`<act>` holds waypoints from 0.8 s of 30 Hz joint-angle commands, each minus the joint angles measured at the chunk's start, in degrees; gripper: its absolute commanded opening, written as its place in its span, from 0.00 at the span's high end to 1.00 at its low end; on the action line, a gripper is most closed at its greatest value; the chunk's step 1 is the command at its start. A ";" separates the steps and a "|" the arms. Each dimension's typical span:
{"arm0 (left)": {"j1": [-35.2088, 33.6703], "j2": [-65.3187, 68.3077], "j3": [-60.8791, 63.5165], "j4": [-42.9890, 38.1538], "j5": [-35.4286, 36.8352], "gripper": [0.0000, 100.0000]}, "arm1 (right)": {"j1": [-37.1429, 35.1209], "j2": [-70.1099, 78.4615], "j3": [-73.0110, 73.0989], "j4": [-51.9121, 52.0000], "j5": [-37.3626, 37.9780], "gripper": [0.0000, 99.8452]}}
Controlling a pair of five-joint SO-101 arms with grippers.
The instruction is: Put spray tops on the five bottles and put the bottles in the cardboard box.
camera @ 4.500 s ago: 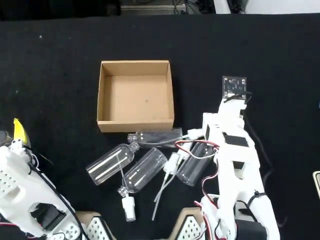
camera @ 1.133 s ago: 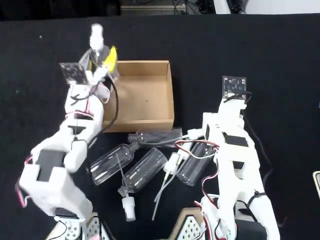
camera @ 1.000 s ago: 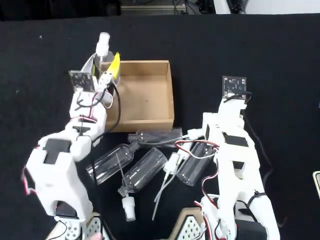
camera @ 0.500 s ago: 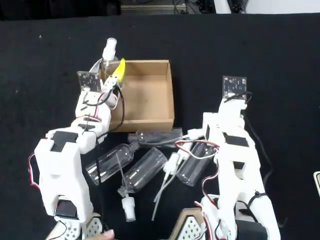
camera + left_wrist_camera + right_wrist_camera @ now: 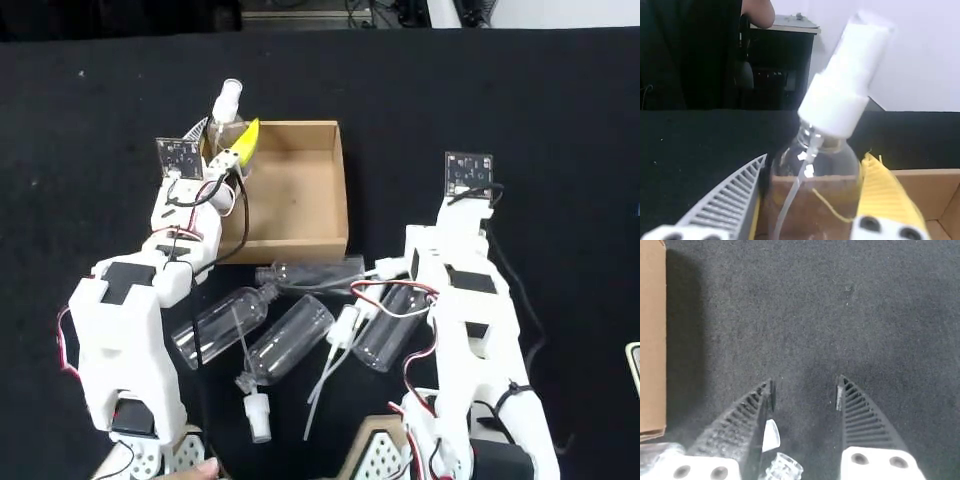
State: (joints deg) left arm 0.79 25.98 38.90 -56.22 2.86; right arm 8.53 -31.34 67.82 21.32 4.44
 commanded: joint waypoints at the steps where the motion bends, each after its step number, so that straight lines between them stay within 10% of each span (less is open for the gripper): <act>1: 0.22 -1.41 -2.86 0.26 -0.53 0.72 | 0.88 -2.77 -0.48 -1.41 -0.09 0.83; 16: 0.13 -14.07 1.45 1.58 -0.18 0.64 | 0.88 -2.77 -0.48 -1.41 -0.09 0.83; 24: -2.33 -37.71 3.12 34.73 2.99 0.64 | 0.88 -2.42 -0.13 -3.60 -0.09 0.83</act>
State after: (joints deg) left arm 0.53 2.24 42.68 -38.02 2.77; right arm 8.53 -31.34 67.82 20.97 4.44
